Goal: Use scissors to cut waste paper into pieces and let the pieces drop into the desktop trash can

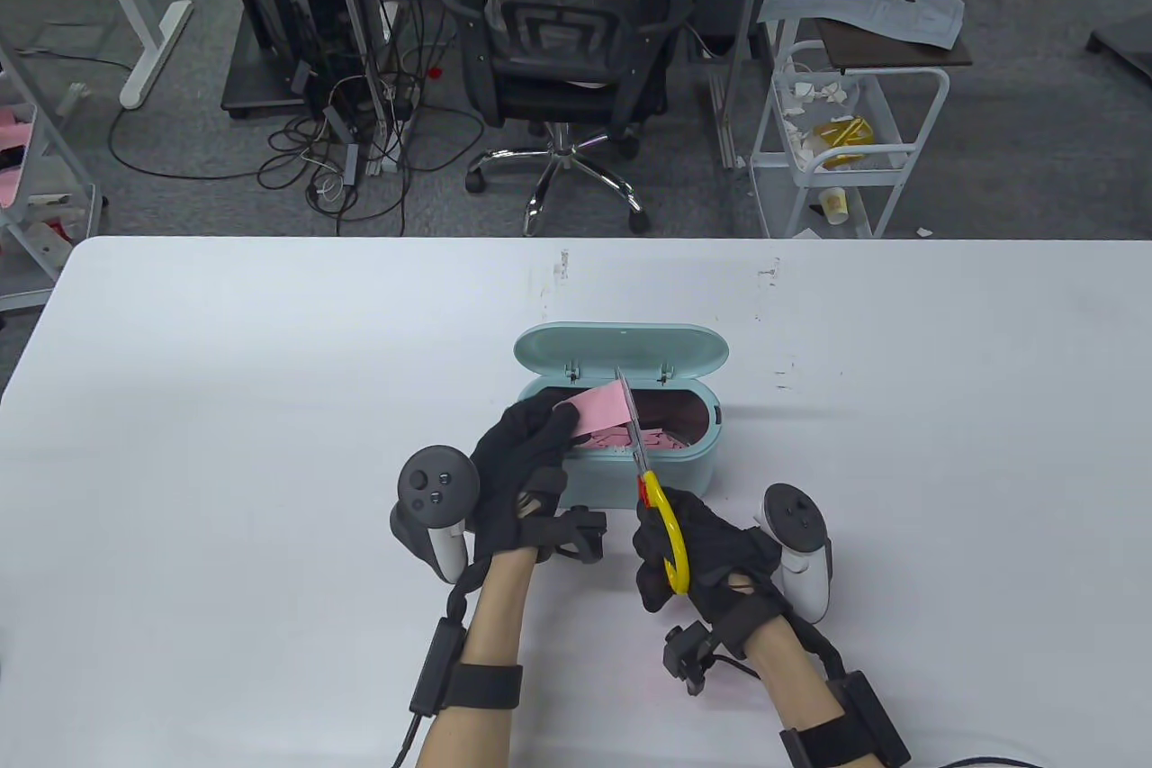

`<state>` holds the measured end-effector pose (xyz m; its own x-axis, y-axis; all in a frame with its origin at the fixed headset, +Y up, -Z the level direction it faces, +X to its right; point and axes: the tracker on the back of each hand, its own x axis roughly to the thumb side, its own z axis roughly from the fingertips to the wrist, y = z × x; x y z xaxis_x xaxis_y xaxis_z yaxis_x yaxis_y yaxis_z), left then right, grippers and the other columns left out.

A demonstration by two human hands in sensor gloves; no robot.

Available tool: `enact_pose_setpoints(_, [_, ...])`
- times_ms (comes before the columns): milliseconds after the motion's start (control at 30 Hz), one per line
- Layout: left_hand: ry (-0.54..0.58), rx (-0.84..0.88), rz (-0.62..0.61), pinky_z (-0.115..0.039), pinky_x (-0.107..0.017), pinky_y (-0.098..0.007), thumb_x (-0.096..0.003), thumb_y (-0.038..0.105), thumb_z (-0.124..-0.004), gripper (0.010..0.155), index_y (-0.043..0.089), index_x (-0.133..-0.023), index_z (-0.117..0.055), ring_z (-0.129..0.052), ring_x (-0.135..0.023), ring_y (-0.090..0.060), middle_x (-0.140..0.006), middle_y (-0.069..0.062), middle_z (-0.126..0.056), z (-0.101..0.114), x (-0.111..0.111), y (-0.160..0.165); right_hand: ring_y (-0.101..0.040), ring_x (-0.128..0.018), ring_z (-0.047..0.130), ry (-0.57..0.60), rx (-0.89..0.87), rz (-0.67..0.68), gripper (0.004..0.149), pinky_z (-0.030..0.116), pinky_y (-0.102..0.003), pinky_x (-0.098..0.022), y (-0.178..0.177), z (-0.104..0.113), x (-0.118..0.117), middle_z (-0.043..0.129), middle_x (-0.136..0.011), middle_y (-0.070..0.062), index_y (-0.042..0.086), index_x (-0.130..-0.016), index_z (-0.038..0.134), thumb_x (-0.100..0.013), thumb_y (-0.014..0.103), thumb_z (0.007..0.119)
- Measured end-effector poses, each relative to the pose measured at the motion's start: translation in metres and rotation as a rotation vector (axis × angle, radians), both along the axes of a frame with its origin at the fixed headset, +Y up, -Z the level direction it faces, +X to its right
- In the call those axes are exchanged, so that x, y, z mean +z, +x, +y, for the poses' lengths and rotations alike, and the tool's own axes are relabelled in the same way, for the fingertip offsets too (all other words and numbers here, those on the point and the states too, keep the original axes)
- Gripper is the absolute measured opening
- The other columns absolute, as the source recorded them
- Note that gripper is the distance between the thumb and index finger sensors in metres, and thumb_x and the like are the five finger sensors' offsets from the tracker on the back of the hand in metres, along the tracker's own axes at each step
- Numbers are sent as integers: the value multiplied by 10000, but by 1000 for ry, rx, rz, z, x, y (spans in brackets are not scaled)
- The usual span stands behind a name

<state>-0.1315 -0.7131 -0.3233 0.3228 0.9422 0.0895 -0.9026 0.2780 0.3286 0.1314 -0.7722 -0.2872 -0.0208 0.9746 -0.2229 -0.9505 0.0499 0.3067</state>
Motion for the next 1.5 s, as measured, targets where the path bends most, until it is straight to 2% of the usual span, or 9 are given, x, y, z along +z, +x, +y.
enact_pose_setpoints(100, [-1, -4, 0, -600, -724, -630, -421, 468, -936, 364, 254, -714, -973, -1138, -481, -123, -487, 102, -1157, 0, 0, 0, -119, -199, 1057, -24, -3, -20, 717, 958, -446, -188, 1, -1, 0, 924, -551, 80, 112, -863, 571, -365, 573, 804])
enact_pose_setpoints(200, [-2, -7, 0, -602, -723, -628, -422, 467, -936, 365, 252, -714, -974, -1138, -480, -122, -488, 101, -1156, 0, 0, 0, -141, -209, 1058, -12, -2, -55, 736, 949, -453, -211, 6, -2, 0, 933, -554, 84, 134, -870, 592, -358, 618, 802])
enact_pose_setpoints(267, [-3, -5, 0, -602, -723, -627, -422, 468, -936, 363, 255, -713, -973, -1138, -480, -121, -487, 103, -1156, 0, 0, 0, -171, -302, 1027, -4, -10, -3, 798, 907, -489, -329, 7, -3, 0, 882, -628, 67, 150, -913, 526, -366, 679, 767])
enact_pose_setpoints(400, [-8, 1, 4, -605, -723, -624, -423, 470, -935, 365, 253, -714, -972, -1138, -479, -120, -488, 104, -1155, 0, 0, 0, -218, -489, 955, -14, -6, 100, 891, 814, -555, -454, 8, -6, 3, 760, -775, 25, 171, -983, 373, -387, 754, 689])
enact_pose_setpoints(467, [-9, 2, 5, -602, -724, -623, -426, 471, -932, 363, 254, -715, -971, -1138, -479, -117, -488, 107, -1155, 0, 0, 0, -235, -578, 910, -11, 6, 173, 914, 787, -563, -488, 7, -7, 6, 688, -844, 6, 177, -1002, 294, -406, 776, 642])
enact_pose_setpoints(600, [-8, 6, 7, -604, -724, -620, -428, 476, -927, 364, 261, -718, -967, -1135, -482, -119, -492, 111, -1152, 0, 0, 0, -259, -626, 873, -10, 65, 212, 927, 752, -584, -512, 4, -9, 10, 639, -880, -19, 173, -1007, 257, -410, 783, 621])
enact_pose_setpoints(1067, [-6, 2, 8, -602, -724, -620, -428, 478, -926, 363, 265, -720, -965, -1134, -489, -106, -495, 113, -1151, 0, 1, 0, -224, -507, 924, 23, 101, 139, 911, 806, -548, -440, -11, -3, 1, 728, -798, 13, 159, -984, 342, -391, 772, 661])
enact_pose_setpoints(1167, [-6, -2, 8, -602, -724, -620, -427, 479, -927, 364, 266, -719, -965, -1133, -488, -107, -495, 113, -1151, 0, 1, 0, -219, -483, 932, 22, 103, 124, 885, 816, -537, -426, -10, -3, 1, 751, -780, 23, 167, -982, 373, -391, 778, 620])
enact_pose_setpoints(1500, [-5, 2, 9, -601, -724, -619, -425, 478, -929, 364, 265, -718, -966, -1134, -487, -117, -493, 113, -1153, 0, 1, 0, -214, -454, 948, 6, 71, 86, 858, 838, -531, -403, -10, -2, 2, 772, -757, 25, 159, -969, 399, -394, 754, 626])
